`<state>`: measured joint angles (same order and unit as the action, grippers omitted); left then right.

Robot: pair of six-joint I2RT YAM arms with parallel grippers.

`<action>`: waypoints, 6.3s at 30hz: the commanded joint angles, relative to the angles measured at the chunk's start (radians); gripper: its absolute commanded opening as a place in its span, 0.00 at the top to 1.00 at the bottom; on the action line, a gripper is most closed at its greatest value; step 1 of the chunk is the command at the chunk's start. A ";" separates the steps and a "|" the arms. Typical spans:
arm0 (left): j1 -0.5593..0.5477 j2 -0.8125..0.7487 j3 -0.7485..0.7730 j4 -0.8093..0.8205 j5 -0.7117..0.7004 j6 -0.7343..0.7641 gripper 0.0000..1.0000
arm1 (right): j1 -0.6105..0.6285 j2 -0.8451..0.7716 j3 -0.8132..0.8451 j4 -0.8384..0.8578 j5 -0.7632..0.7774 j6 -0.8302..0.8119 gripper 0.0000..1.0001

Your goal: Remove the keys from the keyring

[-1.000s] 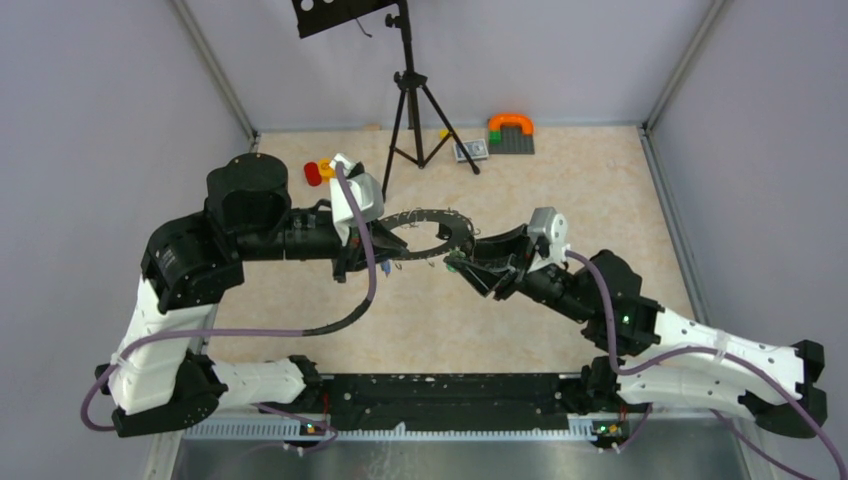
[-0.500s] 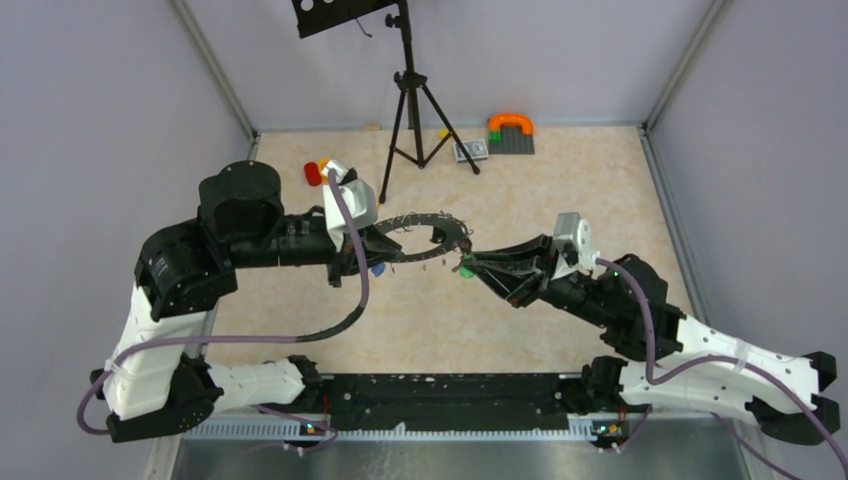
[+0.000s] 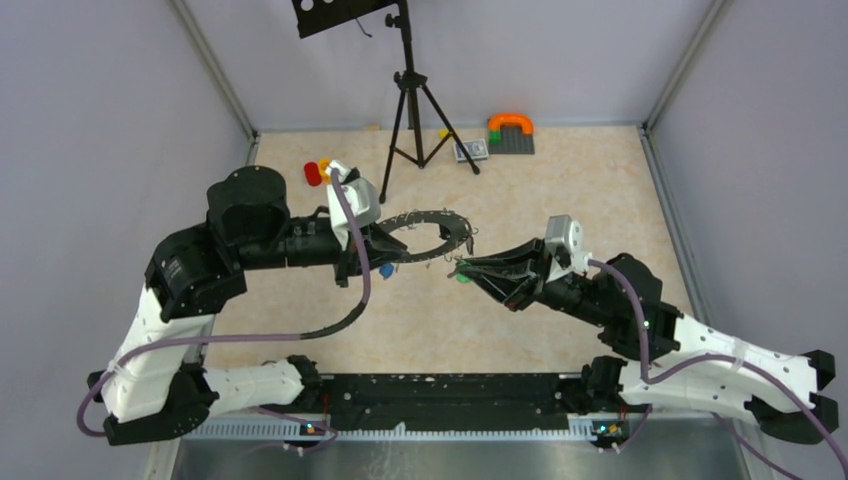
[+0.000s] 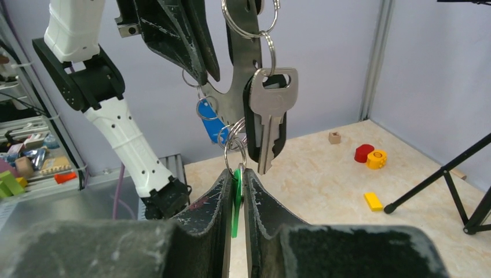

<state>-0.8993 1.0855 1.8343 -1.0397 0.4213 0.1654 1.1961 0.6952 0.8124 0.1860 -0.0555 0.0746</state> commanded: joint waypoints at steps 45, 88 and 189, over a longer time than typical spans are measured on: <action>0.001 -0.080 -0.109 0.192 0.056 -0.038 1.00 | 0.011 -0.068 0.184 -0.213 -0.007 -0.118 0.43; 0.001 -0.079 -0.112 0.171 0.097 -0.044 1.00 | 0.012 -0.057 0.132 -0.037 0.150 -0.206 0.91; 0.000 -0.135 -0.275 0.262 0.181 -0.116 0.77 | 0.012 0.030 0.466 -0.311 0.060 -0.407 1.00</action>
<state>-0.8967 0.9741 1.5867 -0.8536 0.5602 0.0822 1.2022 0.7143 1.2133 -0.1474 -0.0002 -0.2970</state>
